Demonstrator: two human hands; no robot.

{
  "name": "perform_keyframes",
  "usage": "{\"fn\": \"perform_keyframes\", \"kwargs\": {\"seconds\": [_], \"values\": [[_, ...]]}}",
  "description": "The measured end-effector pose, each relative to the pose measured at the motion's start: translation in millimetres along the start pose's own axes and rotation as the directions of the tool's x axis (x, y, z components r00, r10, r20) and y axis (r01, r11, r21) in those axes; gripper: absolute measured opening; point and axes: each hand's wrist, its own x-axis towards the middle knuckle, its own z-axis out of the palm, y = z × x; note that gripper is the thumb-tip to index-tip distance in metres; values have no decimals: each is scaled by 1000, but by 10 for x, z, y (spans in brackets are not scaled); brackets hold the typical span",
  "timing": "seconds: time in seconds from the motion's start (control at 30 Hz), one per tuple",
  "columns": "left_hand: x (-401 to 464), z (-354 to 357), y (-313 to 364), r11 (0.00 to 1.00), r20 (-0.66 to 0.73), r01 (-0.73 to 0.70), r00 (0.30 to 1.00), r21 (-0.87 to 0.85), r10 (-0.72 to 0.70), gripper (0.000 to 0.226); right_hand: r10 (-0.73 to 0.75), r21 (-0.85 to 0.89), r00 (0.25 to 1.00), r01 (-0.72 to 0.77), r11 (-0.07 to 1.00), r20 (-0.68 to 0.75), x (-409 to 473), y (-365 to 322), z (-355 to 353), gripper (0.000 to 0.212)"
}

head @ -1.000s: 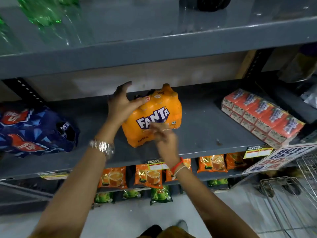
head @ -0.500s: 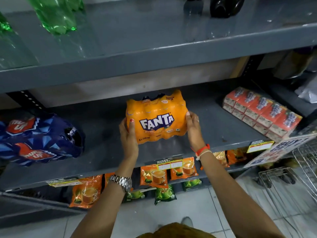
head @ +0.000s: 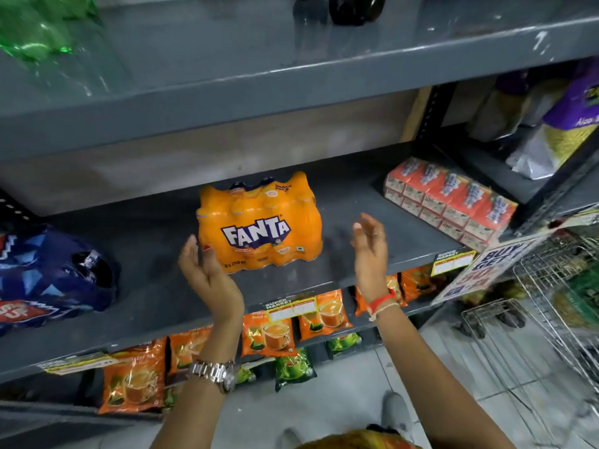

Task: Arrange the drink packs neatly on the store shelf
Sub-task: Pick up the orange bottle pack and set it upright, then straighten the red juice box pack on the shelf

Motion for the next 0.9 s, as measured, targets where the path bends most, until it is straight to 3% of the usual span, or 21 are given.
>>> {"fn": "perform_keyframes", "kwargs": {"seconds": [0.1,0.17,0.23,0.33,0.43,0.5,0.57,0.63,0.73,0.8,0.9], "values": [[-303,331,165,972,23,-233,972,-32,234,28,-87,1,964,90,996,-250,179,-128,-435,22],[-463,643,288,954,25,-293,955,-59,295,27,-132,-119,933,97,988,-335,331,-197,-749,25],[-634,1015,385,954,39,-277,958,-116,283,27,-206,-239,897,117,964,-392,492,-253,-1075,30],[-871,1671,364,982,254,-128,954,-137,159,28,-163,-340,855,-17,940,-493,772,-248,-1574,36],[-1003,2255,73,995,482,55,872,83,-88,32,-55,-372,902,-120,921,-427,889,-212,-1841,45],[-1078,2643,-101,951,575,192,761,243,-300,38,-66,-417,920,-111,902,-387,946,-200,-1932,53],[-1098,2958,-211,944,634,200,702,263,-325,26,-43,-416,912,-144,898,-408,989,-202,-1983,64],[-1040,3229,-295,950,629,153,719,272,-296,6,-14,-432,918,-173,885,-396,1041,-188,-2072,65],[-829,3528,-480,872,523,187,737,453,-429,45,81,-473,955,-214,855,-286,1232,-205,-2267,57],[-709,3570,-578,810,483,233,702,539,-523,54,176,-460,963,-252,851,-202,1443,-272,-2371,44],[-632,3465,-651,782,431,322,692,533,-579,32,266,-403,959,-284,870,-101,1809,-390,-2447,24]]}}
